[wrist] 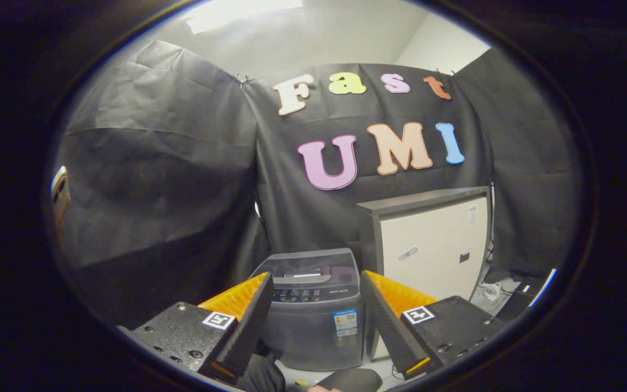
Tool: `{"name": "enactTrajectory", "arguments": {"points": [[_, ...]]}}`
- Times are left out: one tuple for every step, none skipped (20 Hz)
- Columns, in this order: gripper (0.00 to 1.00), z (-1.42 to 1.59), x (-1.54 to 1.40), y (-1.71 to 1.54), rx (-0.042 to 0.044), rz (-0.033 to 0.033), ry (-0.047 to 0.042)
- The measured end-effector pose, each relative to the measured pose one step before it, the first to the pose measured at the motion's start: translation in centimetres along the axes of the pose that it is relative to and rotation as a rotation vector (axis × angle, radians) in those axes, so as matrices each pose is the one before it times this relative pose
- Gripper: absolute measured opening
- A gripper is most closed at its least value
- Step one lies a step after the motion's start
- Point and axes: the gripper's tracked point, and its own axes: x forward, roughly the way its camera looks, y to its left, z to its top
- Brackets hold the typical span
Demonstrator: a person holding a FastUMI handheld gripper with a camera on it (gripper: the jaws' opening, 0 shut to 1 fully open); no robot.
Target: Put the clothes into the washing machine and then close the washing machine lid.
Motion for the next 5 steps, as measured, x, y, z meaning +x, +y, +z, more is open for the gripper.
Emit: {"name": "enactTrajectory", "arguments": {"points": [[0.96,-0.176,-0.072,0.054,-0.00373,0.00226,-0.00063],[0.96,-0.246,0.011,0.069,-0.00632,0.00381,0.0027],[0.97,-0.149,0.018,-0.033,-0.00626,-0.00353,0.00355],[0.97,-0.106,-0.024,-0.144,-0.0037,-0.00171,0.00079],[0.97,-0.067,0.102,0.045,-0.00017,0.00008,0.00288]]}}
